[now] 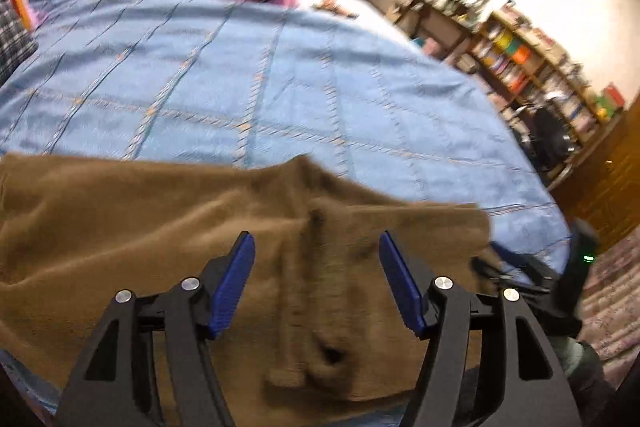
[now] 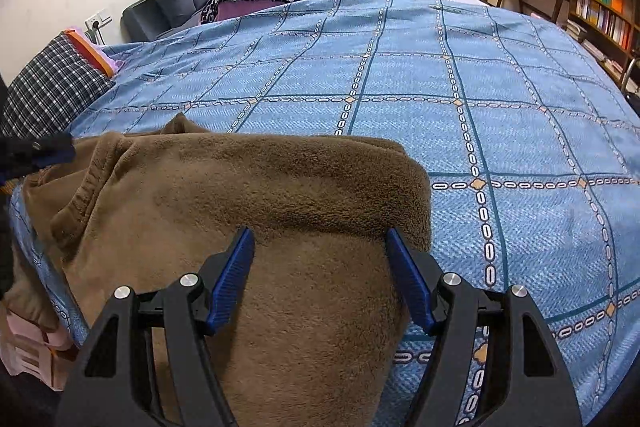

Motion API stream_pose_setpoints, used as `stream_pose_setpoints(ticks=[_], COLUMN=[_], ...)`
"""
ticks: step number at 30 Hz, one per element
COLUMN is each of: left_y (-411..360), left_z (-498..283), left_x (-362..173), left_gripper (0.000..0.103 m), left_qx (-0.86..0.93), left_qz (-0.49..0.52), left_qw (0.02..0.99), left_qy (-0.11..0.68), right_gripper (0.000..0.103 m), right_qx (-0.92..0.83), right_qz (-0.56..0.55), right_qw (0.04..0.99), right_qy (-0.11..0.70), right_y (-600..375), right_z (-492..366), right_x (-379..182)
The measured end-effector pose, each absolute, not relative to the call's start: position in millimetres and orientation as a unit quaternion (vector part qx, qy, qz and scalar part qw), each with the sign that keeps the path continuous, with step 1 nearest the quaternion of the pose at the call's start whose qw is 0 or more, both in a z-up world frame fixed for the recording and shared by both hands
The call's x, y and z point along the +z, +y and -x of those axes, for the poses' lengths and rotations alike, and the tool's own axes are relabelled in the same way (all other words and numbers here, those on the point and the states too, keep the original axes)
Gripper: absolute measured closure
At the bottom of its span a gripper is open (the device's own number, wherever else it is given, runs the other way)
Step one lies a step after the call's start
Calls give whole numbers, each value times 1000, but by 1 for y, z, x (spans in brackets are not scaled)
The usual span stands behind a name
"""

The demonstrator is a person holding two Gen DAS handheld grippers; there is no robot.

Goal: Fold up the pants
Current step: 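Pass the cuff into the left gripper and open the right gripper, then grasp the folded brown pants edge with the left gripper and lift it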

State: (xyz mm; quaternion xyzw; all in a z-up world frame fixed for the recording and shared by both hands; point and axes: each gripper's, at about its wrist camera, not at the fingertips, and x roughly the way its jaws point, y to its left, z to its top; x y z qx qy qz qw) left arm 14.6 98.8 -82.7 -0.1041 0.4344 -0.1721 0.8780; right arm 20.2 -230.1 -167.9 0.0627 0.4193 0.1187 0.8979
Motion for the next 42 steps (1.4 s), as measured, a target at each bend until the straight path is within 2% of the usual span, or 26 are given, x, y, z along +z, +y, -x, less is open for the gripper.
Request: stream_pose_setpoints(ticks=[3,10,16,21,24,26,34,42], left_y=[76,54,58,67,81,99,188,269], left_z=[-8,-19,-12,-10,-5,1,30,56], left_x=[-81,-128,-143,-144,-132,-120,-98,-106], left_gripper=[38,38,38,38,37,29,28,28], left_qx=[-219,-207,-215,-231,-226,-197,-78,27], left_qz=[104,113,101,124,151,159,203,252], left_qw=[872,851,863,859,859,873,895,883], left_qy=[426,468,445,439,433,416,390,394], right_gripper=[33,33,33,33,33,33,33,33], right_qx=[112,138,139,132,131,130,128,128], right_qz=[-61,-47,-37,-2,-8,-9,-8,-8], right_qw=[906,915,892,896,894,894,894,894], right_qy=[405,375,428,425,429,429,430,430], right_y=[-227,-205,-194,-184,-186,-186,-186,-186], right_z=[-18,-18,-35,-33,-34,-34,-34,-33], right_x=[-154,-118,-159,-172,-174,-175,-175,-175])
